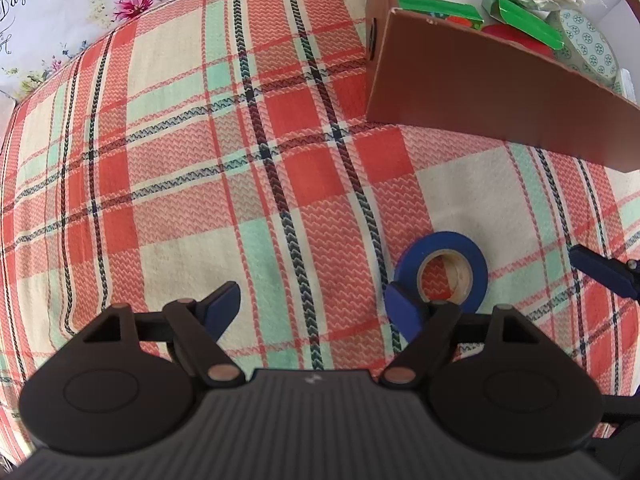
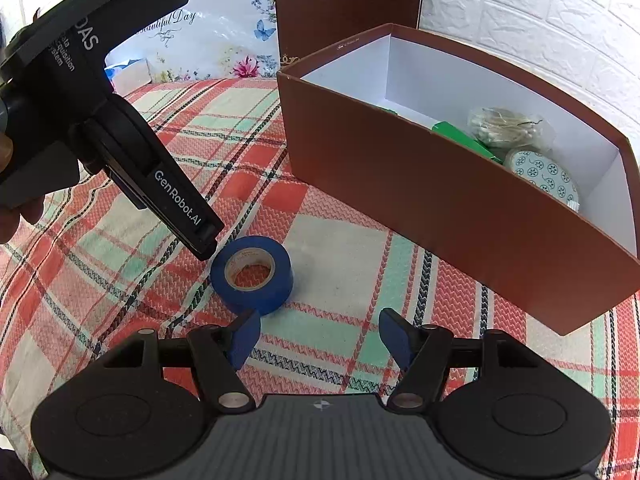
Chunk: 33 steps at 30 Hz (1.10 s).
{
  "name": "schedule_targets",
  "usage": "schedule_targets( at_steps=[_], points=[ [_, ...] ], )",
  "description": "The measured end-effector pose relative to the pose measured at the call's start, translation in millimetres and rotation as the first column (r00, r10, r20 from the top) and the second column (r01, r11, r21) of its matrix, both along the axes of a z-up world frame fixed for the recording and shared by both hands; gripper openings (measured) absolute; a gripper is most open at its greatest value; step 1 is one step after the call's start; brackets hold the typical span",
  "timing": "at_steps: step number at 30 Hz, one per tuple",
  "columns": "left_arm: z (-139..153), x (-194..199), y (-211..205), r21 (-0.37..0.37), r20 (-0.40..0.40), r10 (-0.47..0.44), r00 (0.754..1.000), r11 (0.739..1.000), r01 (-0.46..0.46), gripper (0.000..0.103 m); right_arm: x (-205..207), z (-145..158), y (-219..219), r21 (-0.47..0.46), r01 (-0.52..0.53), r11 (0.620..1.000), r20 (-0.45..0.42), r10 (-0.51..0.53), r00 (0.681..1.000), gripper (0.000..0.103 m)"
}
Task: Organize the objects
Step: 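Grasp the blue tape roll through its hole with the left tool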
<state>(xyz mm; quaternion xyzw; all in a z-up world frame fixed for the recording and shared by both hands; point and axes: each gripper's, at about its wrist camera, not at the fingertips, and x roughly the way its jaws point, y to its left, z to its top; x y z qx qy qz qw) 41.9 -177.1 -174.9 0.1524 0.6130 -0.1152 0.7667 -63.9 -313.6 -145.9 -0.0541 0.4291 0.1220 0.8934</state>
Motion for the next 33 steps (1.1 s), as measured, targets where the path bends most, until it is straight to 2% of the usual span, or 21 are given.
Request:
schedule_targets(
  at_steps=[13, 25, 30, 33],
  points=[
    [-6, -6, -5, 0.000, -0.003, 0.016, 1.000, 1.000, -0.016, 0.083, 2, -6, 7, 0.000, -0.033, 0.999, -0.009, 0.033, 0.999, 0.065],
    [-3, -16, -16, -0.064, -0.004, 0.018, 1.000, 0.998, -0.019, 0.083, 6, -9, 17, -0.001, -0.086, 0.996, -0.013, 0.086, 0.996, 0.065],
    [-16, -16, -10, -0.057, -0.029, 0.007, 1.000, 0.998, -0.009, 0.083, 10, -16, 27, -0.020, -0.129, 0.991, -0.002, 0.129, 0.992, 0.065],
    [-23, -16, -11, -0.083, -0.047, 0.007, 0.999, 0.997, -0.011, 0.083, 17, -23, 34, -0.039, -0.158, 0.987, -0.005, 0.158, 0.987, 0.065]
  ],
)
